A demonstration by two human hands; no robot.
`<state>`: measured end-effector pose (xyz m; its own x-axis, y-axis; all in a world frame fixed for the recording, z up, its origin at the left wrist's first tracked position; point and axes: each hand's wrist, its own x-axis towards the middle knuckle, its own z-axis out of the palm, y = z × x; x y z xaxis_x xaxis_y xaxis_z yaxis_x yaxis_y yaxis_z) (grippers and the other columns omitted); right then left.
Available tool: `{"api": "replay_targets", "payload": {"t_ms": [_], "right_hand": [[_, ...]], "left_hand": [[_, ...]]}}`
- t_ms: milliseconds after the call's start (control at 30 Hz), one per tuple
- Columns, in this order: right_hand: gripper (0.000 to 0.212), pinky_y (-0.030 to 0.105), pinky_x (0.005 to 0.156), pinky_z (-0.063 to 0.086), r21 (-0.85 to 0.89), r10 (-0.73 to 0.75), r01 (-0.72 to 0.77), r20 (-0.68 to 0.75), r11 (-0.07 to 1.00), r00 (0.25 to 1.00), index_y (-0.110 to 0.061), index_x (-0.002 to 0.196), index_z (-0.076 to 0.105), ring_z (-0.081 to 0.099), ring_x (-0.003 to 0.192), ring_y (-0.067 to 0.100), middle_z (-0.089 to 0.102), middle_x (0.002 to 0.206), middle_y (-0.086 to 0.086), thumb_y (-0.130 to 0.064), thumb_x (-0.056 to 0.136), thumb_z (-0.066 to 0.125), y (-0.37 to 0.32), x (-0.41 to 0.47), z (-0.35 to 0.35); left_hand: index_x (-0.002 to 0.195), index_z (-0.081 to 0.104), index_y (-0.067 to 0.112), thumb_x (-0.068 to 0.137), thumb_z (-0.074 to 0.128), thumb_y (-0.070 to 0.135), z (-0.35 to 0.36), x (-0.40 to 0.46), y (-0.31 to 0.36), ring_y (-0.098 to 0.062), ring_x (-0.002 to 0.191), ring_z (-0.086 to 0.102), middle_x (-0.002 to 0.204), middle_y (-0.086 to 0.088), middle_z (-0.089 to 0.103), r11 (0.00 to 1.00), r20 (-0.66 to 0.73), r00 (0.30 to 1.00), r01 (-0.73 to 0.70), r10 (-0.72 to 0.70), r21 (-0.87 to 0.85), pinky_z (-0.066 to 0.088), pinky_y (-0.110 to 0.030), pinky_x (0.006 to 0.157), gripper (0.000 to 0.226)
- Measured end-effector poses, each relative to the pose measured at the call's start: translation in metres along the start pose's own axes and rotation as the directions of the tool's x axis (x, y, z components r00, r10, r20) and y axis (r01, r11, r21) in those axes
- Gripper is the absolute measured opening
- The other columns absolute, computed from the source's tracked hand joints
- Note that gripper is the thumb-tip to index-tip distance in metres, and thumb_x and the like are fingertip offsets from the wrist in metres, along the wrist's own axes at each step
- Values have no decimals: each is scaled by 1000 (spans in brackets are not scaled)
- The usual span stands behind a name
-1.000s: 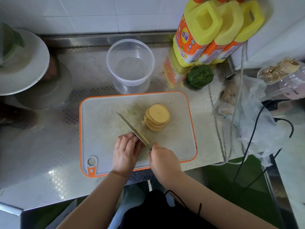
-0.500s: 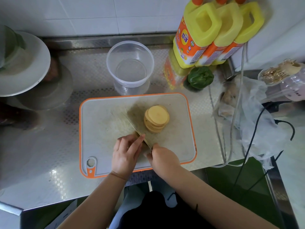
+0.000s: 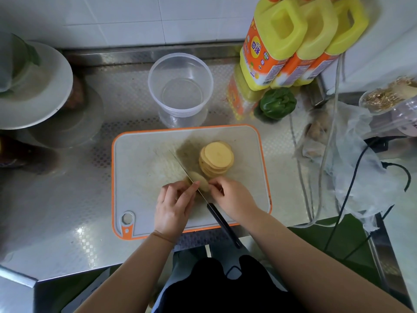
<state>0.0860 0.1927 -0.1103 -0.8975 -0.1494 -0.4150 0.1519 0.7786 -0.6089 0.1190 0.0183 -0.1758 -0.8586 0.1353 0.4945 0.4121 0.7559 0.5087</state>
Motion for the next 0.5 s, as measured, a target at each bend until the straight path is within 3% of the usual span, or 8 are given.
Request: {"api": "replay_targets", "payload": {"t_ms": [100,200,300,367,500], "right_hand": [[20,31,67,49,-26,21,-23,-77,999,997,-18,105,64,61,77,16,68,89,-3,-31,94,55,-5,0,4],[15,27,60,46,-44,-10,3,-167,999,986,-18,96,64,58,68,13,66,80,-5,-30,92,57,-9,-1,1],[5,24,57,48,242,144,-90,-215,966,966,-21,88,60,59,62,9,63,74,-8,-25,90,57,-16,3,-21],[9,30,54,49,496,303,-187,-164,848,939,-18,79,58,55,49,12,61,67,-4,-19,87,55,-18,12,-37],[18,30,50,47,520,436,-351,-46,779,899,-13,68,52,47,39,16,52,57,5,-16,86,53,-14,27,-51]], "left_hand": [[126,59,20,100,55,14,1,-1,0,-25,85,50,103,-3,49,1000,1,1000,7,-7,4,44,-30,79,27],[126,59,20,100,55,15,1,-2,0,-24,86,49,104,-2,49,1000,2,1000,19,-19,6,44,-29,79,27],[125,59,20,100,55,15,0,-2,0,-24,86,49,103,-2,49,1000,-2,1000,19,-19,6,43,-29,79,26],[126,59,20,101,53,16,1,-1,0,-25,86,49,103,-3,49,1000,-1,1000,18,-18,5,44,-30,79,26],[126,58,20,101,53,16,1,-2,2,-25,84,49,103,-3,48,1000,0,1000,17,-17,5,45,-31,78,26]]}}
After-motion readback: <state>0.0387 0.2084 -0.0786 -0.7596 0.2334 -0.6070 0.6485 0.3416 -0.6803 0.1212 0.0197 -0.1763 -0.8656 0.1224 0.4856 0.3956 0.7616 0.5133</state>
